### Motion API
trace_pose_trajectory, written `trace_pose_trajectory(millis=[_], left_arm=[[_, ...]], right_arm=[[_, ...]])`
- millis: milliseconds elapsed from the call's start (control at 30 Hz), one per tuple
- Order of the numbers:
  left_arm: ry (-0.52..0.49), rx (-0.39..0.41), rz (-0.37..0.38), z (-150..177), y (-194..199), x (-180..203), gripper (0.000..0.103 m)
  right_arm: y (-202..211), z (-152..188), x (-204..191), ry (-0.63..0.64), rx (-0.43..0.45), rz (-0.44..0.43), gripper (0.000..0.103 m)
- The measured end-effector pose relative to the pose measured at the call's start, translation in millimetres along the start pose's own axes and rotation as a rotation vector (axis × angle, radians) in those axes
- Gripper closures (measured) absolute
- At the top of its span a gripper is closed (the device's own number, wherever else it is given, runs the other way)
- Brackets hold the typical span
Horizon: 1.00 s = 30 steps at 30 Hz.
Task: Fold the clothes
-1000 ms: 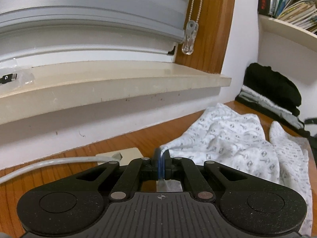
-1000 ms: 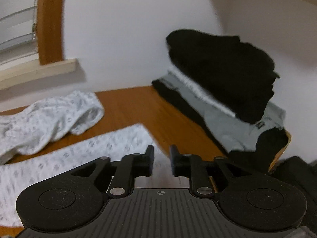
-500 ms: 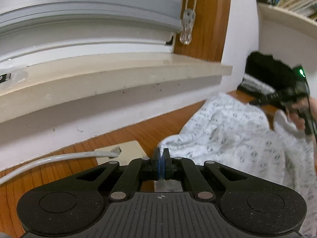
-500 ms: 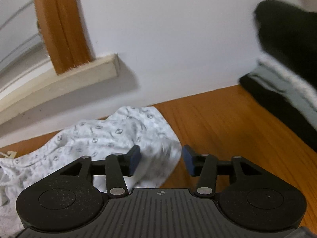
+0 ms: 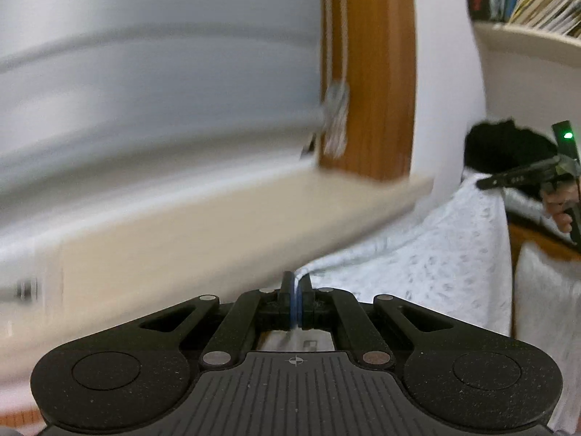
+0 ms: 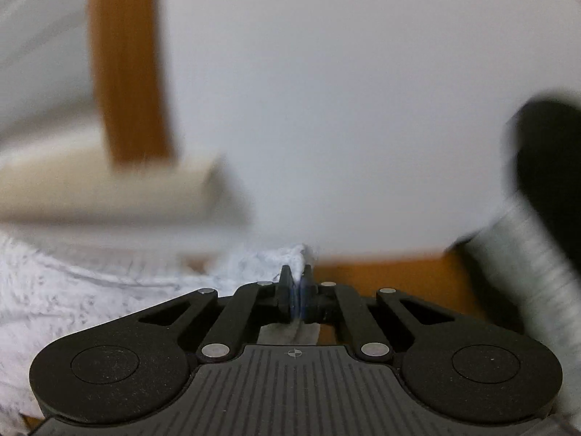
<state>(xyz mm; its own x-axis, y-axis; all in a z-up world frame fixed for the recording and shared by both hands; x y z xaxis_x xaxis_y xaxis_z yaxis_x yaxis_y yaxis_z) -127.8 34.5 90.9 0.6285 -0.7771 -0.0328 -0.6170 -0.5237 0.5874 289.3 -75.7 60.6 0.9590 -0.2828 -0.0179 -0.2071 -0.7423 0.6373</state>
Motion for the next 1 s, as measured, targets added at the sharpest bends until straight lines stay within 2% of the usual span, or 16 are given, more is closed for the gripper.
trace_pose_trajectory(millis=[67, 133, 167, 233, 267, 300, 333, 367, 400, 433, 533, 667, 900, 1000], left_arm=[[-0.01, 0.006, -0.016, -18, -16, 12, 0.102], [-0.022, 0.003, -0.032, -34, -35, 24, 0.1], [-0.036, -0.037, -0.04, -34, -51, 32, 0.097], [-0.036, -0.106, -0.047, -25, -69, 42, 0.095], [-0.036, -0.131, -0.05, -20, -75, 46, 0.092], [-0.031, -0.121, -0.052, -14, -70, 45, 0.088], [-0.026, -0.111, -0.054, -8, -63, 44, 0.078], [-0.018, -0.102, -0.054, -2, -53, 40, 0.07], [-0.01, -0.097, -0.06, 3, -42, 34, 0.067], [-0.002, -0.091, -0.072, 7, -31, 26, 0.067], [0.024, -0.082, -0.123, 23, 9, -4, 0.062], [0.076, -0.093, -0.213, 54, 72, -50, 0.051], [0.199, -0.178, -0.368, 134, 156, -123, 0.048], [0.285, -0.208, -0.392, 168, 176, -141, 0.048]], right_arm=[[28, -15, 18, -0.014, 0.061, 0.053, 0.099], [40, -24, 32, -0.019, 0.081, 0.12, 0.099], [39, -24, 37, -0.024, 0.075, 0.174, 0.098], [27, -17, 45, -0.047, 0.006, 0.249, 0.091], [19, -8, 47, -0.071, -0.05, 0.252, 0.082], [17, 2, 47, -0.086, -0.068, 0.237, 0.08], [20, 14, 43, -0.091, -0.058, 0.207, 0.078], [25, 25, 37, -0.08, -0.044, 0.176, 0.065], [28, 36, 28, -0.055, -0.044, 0.151, 0.05], [29, 46, 18, -0.021, -0.054, 0.125, 0.047], [27, 73, -21, 0.073, -0.078, 0.056, 0.047], [22, 91, -70, 0.116, -0.08, -0.048, 0.047], [25, 105, -88, 0.107, -0.036, -0.036, 0.047], [25, 111, -76, 0.067, -0.059, -0.034, 0.046]])
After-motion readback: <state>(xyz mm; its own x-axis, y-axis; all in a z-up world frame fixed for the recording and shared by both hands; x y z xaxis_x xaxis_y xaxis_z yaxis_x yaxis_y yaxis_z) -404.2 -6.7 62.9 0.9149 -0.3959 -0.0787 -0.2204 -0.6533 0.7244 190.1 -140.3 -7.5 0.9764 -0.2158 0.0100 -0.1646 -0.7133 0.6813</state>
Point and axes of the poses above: each gripper's, at about its wrist camera, not at the fingertips, and y roughly against the way its jaws point, x to its right, z to its underside, the point moved 4 cm from there along -y, roughly the way its jaws point, and after that the axes turned 11 degrees about -x, right-handed, at the moved point
